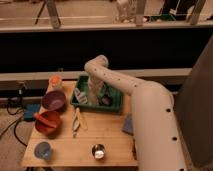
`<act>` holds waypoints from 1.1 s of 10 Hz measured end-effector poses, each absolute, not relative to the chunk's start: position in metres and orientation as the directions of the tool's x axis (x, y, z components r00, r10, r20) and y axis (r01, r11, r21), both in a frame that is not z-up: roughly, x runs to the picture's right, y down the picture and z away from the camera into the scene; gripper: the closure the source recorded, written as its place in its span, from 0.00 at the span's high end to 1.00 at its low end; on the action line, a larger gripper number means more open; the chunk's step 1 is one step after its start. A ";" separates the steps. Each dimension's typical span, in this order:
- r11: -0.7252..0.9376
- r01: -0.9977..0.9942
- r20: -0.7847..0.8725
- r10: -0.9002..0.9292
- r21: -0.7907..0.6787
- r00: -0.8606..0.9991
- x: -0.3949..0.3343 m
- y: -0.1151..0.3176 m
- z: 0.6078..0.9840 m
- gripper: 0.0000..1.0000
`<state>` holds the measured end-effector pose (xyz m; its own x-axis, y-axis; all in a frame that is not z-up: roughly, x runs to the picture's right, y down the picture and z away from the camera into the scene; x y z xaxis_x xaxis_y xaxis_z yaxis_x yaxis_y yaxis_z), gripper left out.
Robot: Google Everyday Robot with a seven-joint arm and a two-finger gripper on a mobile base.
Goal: Wipe tray with eraser
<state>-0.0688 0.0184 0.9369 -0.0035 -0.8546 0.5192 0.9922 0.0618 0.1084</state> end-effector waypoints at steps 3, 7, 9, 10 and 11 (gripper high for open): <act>0.015 0.993 0.517 -0.855 0.115 -0.048 -0.075 0.017 0.938 0.80; -0.029 0.994 0.533 -0.842 0.107 -0.081 -0.077 0.018 0.954 0.80; -0.045 0.994 0.546 -0.833 0.103 -0.094 -0.075 0.023 0.967 0.80; -0.047 0.994 0.552 -0.828 0.103 -0.096 -0.074 0.025 0.972 0.80; -0.054 0.993 0.556 -0.825 0.101 -0.102 -0.073 0.027 0.976 0.80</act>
